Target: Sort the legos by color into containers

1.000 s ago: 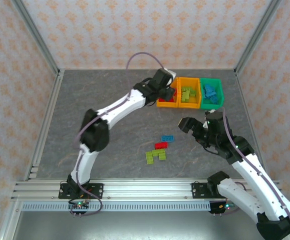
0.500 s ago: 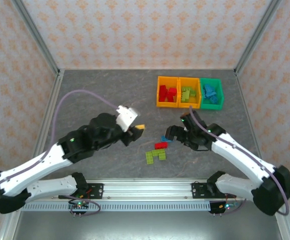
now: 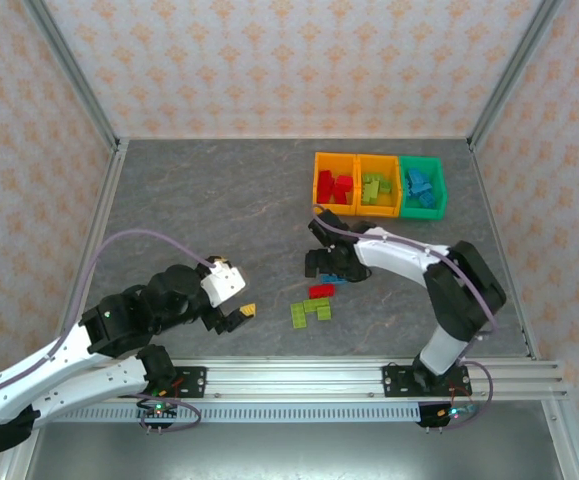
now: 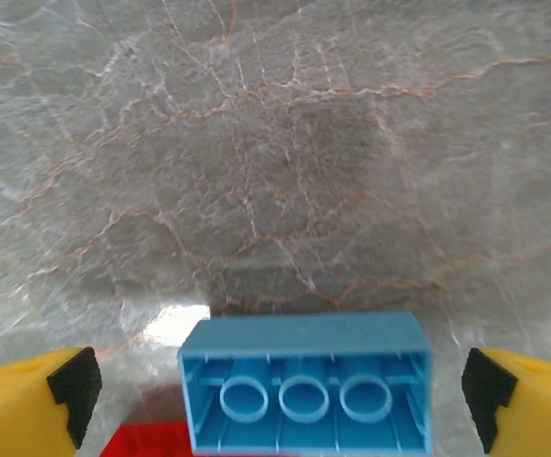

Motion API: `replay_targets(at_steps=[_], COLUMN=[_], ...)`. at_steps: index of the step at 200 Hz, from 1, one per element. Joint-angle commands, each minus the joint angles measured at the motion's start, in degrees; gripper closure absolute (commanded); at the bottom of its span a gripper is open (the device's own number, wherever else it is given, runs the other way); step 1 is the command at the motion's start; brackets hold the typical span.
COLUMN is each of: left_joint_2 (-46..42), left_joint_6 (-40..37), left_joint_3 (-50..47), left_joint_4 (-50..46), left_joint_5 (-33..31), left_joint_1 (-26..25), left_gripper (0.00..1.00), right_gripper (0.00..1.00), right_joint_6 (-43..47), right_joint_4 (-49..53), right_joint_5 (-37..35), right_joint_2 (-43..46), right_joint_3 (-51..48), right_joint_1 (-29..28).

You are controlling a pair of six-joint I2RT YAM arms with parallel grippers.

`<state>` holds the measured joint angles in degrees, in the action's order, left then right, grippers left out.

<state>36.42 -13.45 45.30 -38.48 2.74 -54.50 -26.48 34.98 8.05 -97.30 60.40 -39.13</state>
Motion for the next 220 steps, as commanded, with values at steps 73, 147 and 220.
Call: replay_targets(at_steps=[73,147,220], left_joint_2=[0.25,-3.91,-4.49], left_joint_6=[-2.75,-1.97,-1.49], left_joint_3=[-0.90,-2.31,-1.82], left_joint_4=[-0.73,1.67,0.17], left_joint_5=[-0.28,-1.61,-4.67], left_joint_1=[-0.09,0.06,0.96], left_gripper=[0.08,0.00,0.00], right_gripper=[0.44,0.51,0.54], right_joint_6=[-2.86,-5.27,-4.24], right_joint_4=[-0.25,-2.08,-3.24], right_joint_5=[-3.74,-16.16,-6.05], right_joint_2=[2.55,21.14,-3.53], right_joint_3=[-1.56,-1.77,24.52], right_joint_1=[-0.42,12.29,40.08])
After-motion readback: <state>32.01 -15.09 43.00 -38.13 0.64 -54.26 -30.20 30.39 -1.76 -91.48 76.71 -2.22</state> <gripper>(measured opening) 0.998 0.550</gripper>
